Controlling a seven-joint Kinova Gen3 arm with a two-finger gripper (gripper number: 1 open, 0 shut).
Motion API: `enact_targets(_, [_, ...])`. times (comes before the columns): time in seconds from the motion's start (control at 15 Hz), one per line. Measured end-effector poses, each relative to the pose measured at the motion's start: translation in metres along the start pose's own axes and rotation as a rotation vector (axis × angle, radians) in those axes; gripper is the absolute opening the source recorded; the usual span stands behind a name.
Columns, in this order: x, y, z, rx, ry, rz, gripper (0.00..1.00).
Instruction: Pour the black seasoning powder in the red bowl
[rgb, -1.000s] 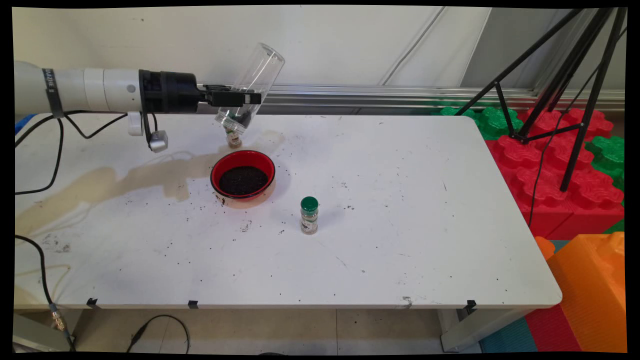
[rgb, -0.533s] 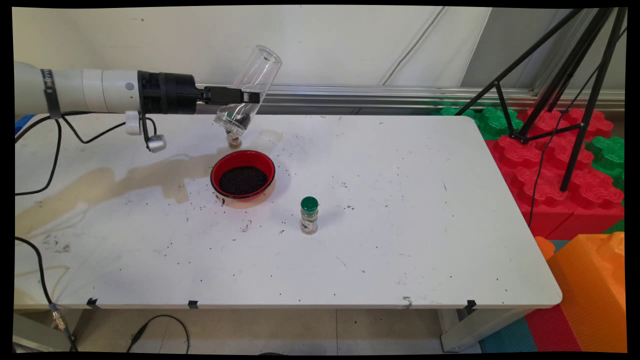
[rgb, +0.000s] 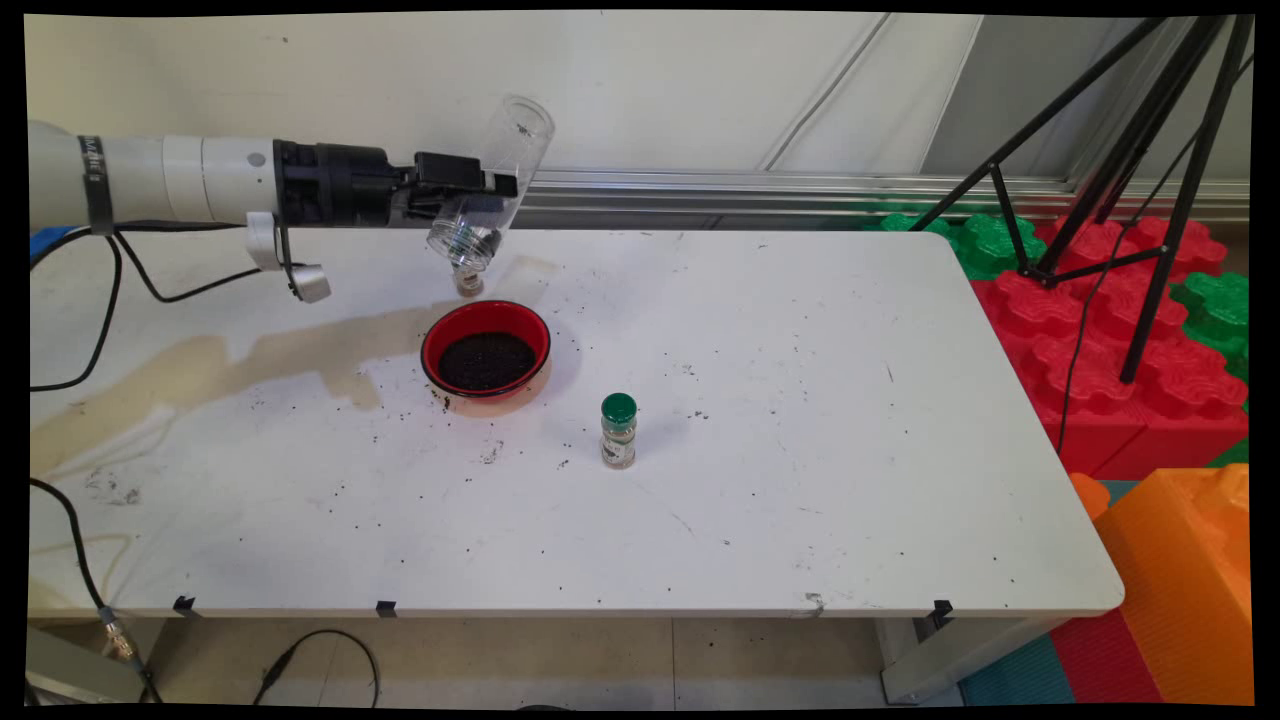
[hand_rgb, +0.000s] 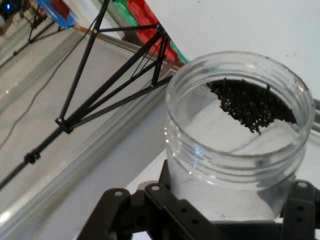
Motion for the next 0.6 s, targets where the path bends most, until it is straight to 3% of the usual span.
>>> enact_targets(0.6, [-0.0033,-0.0079,0.0008,-0.015,0.0,-0.268,0.0])
